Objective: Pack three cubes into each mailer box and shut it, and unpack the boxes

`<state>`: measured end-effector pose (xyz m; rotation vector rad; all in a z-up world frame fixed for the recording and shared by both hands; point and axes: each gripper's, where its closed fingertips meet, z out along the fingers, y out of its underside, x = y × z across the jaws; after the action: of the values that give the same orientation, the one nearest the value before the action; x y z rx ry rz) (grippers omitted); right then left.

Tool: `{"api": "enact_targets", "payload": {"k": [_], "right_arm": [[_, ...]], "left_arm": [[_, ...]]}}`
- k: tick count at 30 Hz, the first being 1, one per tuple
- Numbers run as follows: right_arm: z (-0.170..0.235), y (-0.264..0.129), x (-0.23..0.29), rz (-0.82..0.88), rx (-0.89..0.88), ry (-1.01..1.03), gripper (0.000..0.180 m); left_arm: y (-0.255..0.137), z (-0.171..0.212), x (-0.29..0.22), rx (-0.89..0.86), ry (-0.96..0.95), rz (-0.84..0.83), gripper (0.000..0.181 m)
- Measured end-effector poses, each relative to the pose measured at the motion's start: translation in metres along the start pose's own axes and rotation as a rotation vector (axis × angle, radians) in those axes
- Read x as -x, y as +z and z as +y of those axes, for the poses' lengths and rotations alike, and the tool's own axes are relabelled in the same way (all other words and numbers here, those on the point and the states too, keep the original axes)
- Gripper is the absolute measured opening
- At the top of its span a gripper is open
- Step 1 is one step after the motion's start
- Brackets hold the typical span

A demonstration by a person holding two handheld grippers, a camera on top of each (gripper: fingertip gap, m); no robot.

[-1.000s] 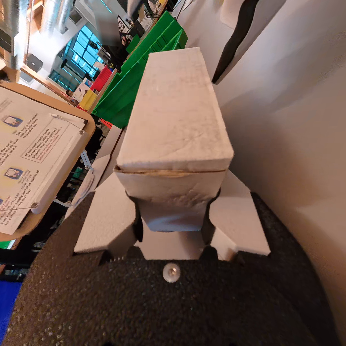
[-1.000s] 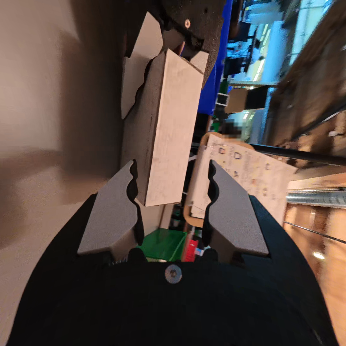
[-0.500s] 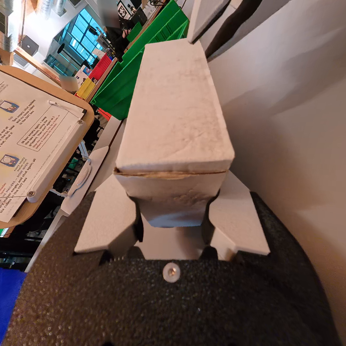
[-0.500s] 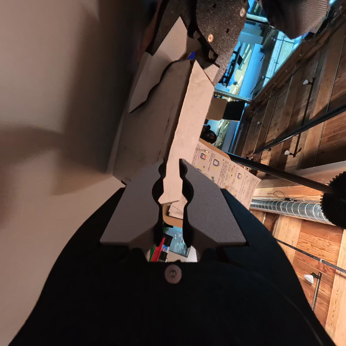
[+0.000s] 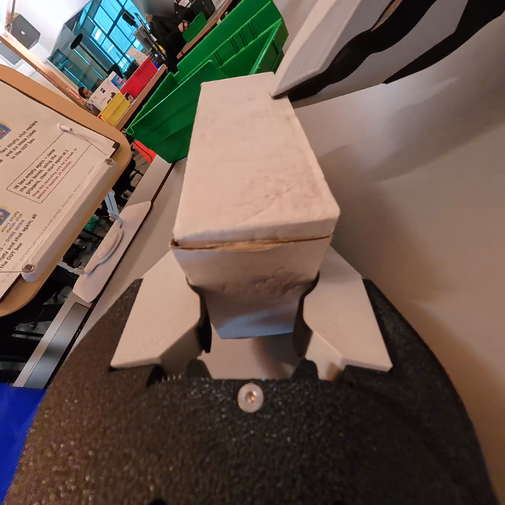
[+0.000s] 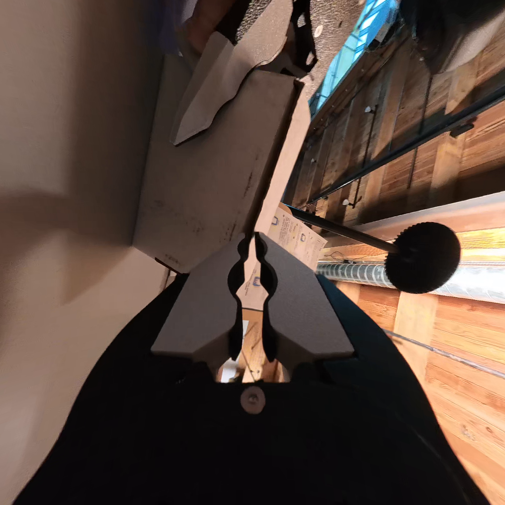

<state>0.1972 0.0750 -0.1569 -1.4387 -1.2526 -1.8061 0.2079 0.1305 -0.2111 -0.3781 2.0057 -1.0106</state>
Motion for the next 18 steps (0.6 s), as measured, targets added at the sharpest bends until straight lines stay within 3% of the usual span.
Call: {"api": "enact_targets", "payload": {"k": [7, 12, 14, 18], "right_arm": [[0.005, 0.001, -0.007, -0.006, 0.020, 0.191, 0.000], [0.000, 0.007, -0.009, 0.050, 0.049, 0.097, 0.011], [-0.001, 0.008, -0.007, 0.045, 0.045, 0.029, 0.002], [-0.001, 0.005, -0.017, -0.009, -0.006, 0.336, 0.000]], "left_arm": [[0.001, 0.002, 0.002, 0.015, -0.011, -0.016, 0.071], [0.003, 0.001, 0.001, 0.012, -0.001, -0.008, 0.070], [0.002, 0.001, 0.001, 0.008, 0.000, -0.004, 0.070], [0.002, 0.001, 0.000, 0.005, 0.022, -0.011, 0.071]]}}
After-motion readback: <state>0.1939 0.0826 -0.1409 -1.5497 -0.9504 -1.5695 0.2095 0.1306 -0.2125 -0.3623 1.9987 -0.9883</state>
